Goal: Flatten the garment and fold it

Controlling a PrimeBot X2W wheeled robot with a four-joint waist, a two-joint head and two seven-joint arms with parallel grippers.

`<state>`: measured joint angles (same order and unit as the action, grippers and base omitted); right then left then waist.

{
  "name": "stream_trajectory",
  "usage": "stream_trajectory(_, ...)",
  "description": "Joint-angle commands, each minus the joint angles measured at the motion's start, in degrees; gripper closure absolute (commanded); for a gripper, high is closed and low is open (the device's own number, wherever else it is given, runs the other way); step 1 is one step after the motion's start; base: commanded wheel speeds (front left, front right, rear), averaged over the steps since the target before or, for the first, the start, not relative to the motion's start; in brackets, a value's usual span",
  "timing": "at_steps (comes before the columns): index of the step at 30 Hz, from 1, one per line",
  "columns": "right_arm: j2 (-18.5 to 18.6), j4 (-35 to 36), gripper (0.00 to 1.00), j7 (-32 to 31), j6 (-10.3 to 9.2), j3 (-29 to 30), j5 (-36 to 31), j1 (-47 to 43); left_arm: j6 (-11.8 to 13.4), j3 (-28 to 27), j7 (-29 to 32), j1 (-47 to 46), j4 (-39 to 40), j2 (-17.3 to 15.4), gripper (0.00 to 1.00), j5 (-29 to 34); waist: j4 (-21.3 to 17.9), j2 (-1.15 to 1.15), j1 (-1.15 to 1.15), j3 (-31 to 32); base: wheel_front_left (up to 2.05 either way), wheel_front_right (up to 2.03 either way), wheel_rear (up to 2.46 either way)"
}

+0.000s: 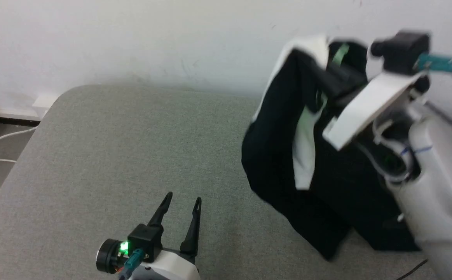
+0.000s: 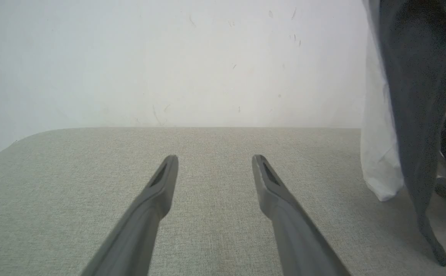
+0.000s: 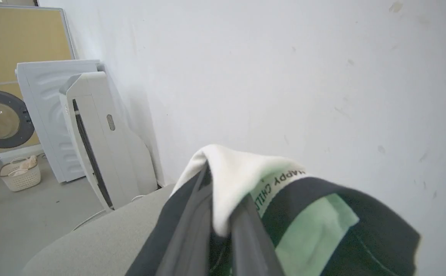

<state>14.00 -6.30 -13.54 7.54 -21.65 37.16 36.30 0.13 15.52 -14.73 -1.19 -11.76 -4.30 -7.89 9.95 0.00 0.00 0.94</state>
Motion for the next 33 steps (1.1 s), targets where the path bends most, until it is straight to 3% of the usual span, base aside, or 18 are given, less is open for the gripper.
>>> stream_trajectory(1,-0.2,0.2,1.0,1.2,-0.05,0.9,-0.8,2.3,0.4,-0.4,-0.3,0.7,0.4,0.1,0.0,0.0,-0.1,0.0,0.0,0.0,0.0,0.0,0.0)
stream_trajectory(7,-0.3,-1.5,1.0,10.1,-0.05,7.9,-7.6,11.0,0.6,-1.2,-0.3,1.3,1.1,0.3,0.0,0.0,-0.8,0.0,0.0,-0.1,0.0,0.0,0.0)
stream_trajectory(10,0.7,-1.1,1.0,9.5,-0.05,9.1,-8.6,9.3,0.8,-1.6,-0.3,1.5,1.6,0.4,0.0,0.0,-1.4,0.0,0.0,-0.2,0.0,0.0,0.0)
stream_trajectory(13,2.7,1.1,1.0,6.1,-0.05,9.0,-8.5,1.9,1.0,-1.9,-0.3,1.5,2.1,0.6,0.0,0.1,-2.0,0.0,0.0,-0.7,0.0,0.0,0.0)
stream_trajectory(18,4.0,5.2,1.0,-2.3,-0.05,7.8,-3.5,-19.4,0.9,-2.6,-0.3,1.3,2.2,0.7,0.0,0.1,-3.8,0.0,0.0,-2.0,0.0,0.0,0.0)
stream_trajectory(22,5.8,6.6,1.0,-8.7,-0.05,3.6,-0.7,-34.1,0.5,-2.8,-0.3,0.3,1.2,0.7,0.0,0.4,-5.2,0.0,0.0,-3.0,0.0,0.0,0.0)
stream_trajectory(26,6.0,6.4,1.0,-11.0,-0.05,1.4,0.3,-40.9,0.3,-3.3,-0.3,-0.8,0.1,0.7,0.0,0.3,-6.5,0.0,0.0,-3.5,0.0,0.0,0.0)
stream_trajectory(30,6.7,6.5,1.0,-12.0,-0.05,-0.4,-0.7,-41.9,0.1,-3.7,-0.3,-0.9,-1.9,0.8,0.0,-0.2,-8.1,0.0,0.0,-3.4,0.0,0.0,0.0)
stream_trajectory(31,6.8,7.1,0.0,-11.4,-0.05,-0.2,-1.2,-41.4,0.0,-3.8,-0.3,-1.0,-2.7,0.8,0.0,-0.4,-8.6,0.0,0.0,-3.3,0.0,0.0,0.0)
stream_trajectory(33,7.0,8.9,0.0,-9.6,-0.05,1.0,-1.4,-40.0,-0.1,-4.0,-0.1,-1.3,-4.7,0.8,0.0,-1.0,-9.3,0.0,0.0,-3.1,0.0,0.0,0.0)
